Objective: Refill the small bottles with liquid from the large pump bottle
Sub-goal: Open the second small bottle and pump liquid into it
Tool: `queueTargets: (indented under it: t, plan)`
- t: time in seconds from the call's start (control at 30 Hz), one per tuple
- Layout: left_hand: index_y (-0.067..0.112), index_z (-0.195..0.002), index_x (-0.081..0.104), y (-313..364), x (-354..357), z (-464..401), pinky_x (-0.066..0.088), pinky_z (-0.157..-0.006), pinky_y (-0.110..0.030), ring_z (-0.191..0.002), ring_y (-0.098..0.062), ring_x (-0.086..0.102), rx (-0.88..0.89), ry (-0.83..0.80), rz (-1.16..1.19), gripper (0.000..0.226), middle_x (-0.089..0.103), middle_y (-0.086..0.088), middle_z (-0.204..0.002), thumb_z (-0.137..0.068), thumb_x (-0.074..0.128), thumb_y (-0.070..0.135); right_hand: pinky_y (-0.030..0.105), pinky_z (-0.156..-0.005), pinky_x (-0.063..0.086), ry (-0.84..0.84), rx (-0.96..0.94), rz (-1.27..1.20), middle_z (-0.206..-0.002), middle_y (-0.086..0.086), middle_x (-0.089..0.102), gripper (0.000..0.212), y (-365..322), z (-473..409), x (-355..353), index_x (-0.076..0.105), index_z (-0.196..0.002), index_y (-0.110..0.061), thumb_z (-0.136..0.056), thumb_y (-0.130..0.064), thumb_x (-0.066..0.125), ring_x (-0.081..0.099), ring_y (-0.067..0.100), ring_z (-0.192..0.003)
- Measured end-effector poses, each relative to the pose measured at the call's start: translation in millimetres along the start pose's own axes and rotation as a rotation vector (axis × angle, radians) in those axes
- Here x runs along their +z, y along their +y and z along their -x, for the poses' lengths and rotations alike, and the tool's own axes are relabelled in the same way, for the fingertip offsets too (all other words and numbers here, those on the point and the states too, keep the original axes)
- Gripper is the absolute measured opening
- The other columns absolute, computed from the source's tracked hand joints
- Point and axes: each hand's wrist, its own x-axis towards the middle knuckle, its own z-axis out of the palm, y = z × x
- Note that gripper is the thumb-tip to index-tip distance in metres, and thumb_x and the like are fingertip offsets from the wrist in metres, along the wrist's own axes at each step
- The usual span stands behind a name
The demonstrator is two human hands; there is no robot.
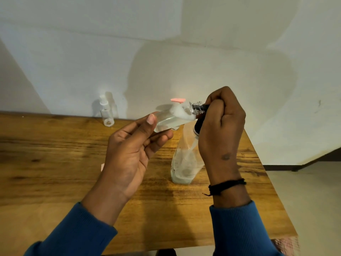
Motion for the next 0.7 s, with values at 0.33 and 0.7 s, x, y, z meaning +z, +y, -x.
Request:
queueTargets:
  t: [0.33,0.7]
  plan:
    - [-0.004,-0.115,0.066,-0.5,1.4,1.0,0.059,-0.067,-0.021,-0.082,-0.024,0.074,-0.016,0.028,0.019,0.048,0.073,-0.023,-0.103,-0.078,0.069,0.026,0.022,-0.049,0.033,0.009,-0.032,0.048,-0.057,-0.012,0.042,0.021,-0.7,-1.6,-0.8,0.048,-0.076,-0.012,-0.091,-0.007,0.035,0.048,0.001,-0.054]
    - [0.0,-0.108,0.069,-4.0,4.3,1.6,0.059,-0.066,-0.021,-0.083,-0.024,0.074,-0.035,0.033,-0.024,0.044,0.074,-0.023,-0.097,-0.076,0.069,0.031,0.012,-0.051,0.034,-0.003,-0.03,0.01,-0.061,-0.012,0.044,0.022,0.7,-4.1,-5.2,0.05,-0.076,-0.009,-0.092,-0.005,0.036,0.051,-0.004,-0.057]
